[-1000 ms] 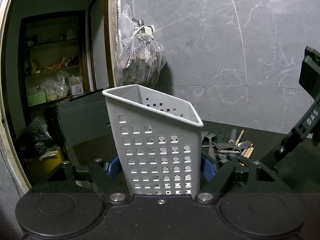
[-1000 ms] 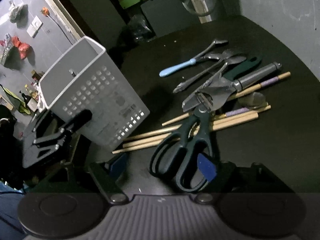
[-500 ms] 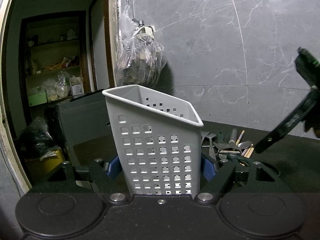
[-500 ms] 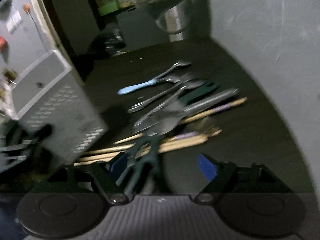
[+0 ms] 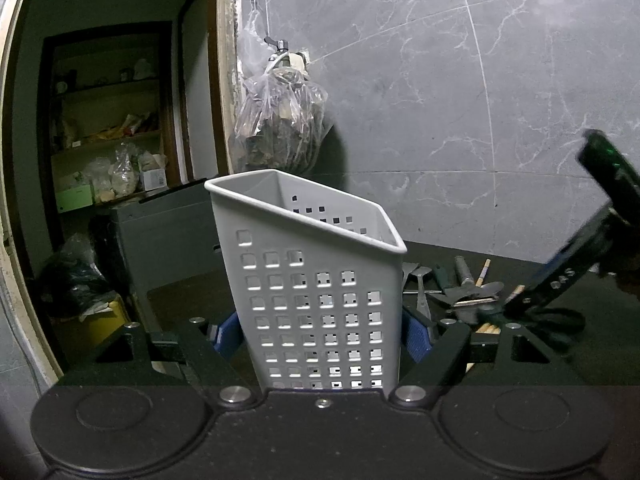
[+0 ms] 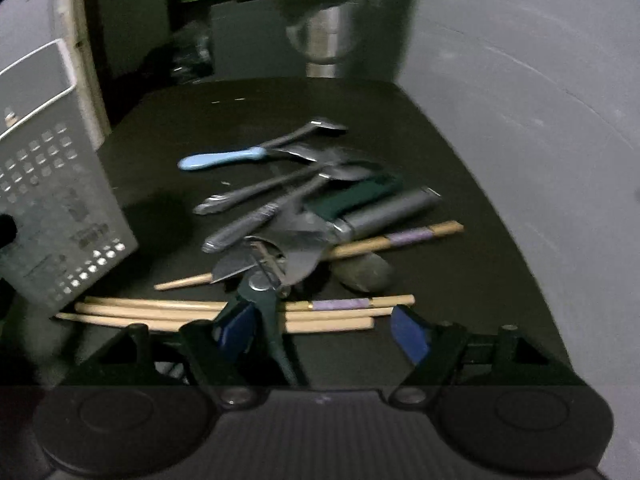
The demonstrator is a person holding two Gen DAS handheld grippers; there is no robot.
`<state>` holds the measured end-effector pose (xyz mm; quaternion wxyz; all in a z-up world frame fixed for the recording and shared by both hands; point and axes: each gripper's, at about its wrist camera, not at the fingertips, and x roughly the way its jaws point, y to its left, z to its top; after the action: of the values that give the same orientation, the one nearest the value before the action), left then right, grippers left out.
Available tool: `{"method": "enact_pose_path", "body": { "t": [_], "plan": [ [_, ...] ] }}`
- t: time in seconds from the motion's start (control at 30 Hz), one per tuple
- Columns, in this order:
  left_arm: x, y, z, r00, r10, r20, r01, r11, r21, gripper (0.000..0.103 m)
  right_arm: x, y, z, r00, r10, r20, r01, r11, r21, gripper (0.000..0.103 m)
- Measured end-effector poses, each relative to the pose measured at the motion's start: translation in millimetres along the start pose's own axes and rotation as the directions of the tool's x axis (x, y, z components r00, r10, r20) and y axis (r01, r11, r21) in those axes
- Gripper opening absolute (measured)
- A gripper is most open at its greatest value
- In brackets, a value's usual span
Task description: Organize utensils
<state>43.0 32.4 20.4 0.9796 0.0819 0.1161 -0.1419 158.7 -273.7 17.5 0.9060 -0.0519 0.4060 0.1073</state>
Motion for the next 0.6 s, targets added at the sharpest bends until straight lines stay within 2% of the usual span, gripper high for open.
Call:
{"method": "enact_pose_path", "body": {
  "t": [0.1, 0.3, 0.47, 0.5, 0.57, 0.6],
  "plan": [
    [0.5, -0.3, -0.2, 1.0, 0.0, 0.001, 0.0, 1.0, 0.001, 0.079, -11.6, -11.3, -19.9, 0.999, -0.045, -0.01, 0.045, 0.997, 0.061, 0.075],
    [1.1, -0.9, -0.7, 1.0, 0.0, 0.001, 0.0, 1.0, 0.003, 0.079, -36.8, -12.2, -48.2, 0.999, -0.004, -0.037, 0.009, 0.993, 0.122, 0.075],
    [0.8, -0.9, -0.4, 1.0, 0.001, 0.0, -0.001, 1.0, 0.001, 0.079, -42.3, 11.2, -51.9, 0.989, 0.125, -0.077, -0.117, 0.988, 0.099, 0.077],
    [0.7, -0.8, -0.4, 1.0, 0.0, 0.001, 0.0, 1.0, 0.001, 0.079, -43.3, 14.9, -50.7, 0.985, 0.157, -0.077, -0.149, 0.984, 0.099, 0.077],
    [0.7, -0.9, -0.4, 1.0, 0.0, 0.0, 0.0, 1.0, 0.002, 0.079, -45.7, 22.3, -46.9, 0.962, 0.259, -0.083, -0.25, 0.962, 0.107, 0.078],
    [0.7, -1.0, -0.5, 1.0, 0.0, 0.0, 0.0, 1.0, 0.001, 0.079, -46.8, 25.2, -44.4, 0.96, 0.267, -0.079, -0.259, 0.961, 0.095, 0.078]
  ]
}}
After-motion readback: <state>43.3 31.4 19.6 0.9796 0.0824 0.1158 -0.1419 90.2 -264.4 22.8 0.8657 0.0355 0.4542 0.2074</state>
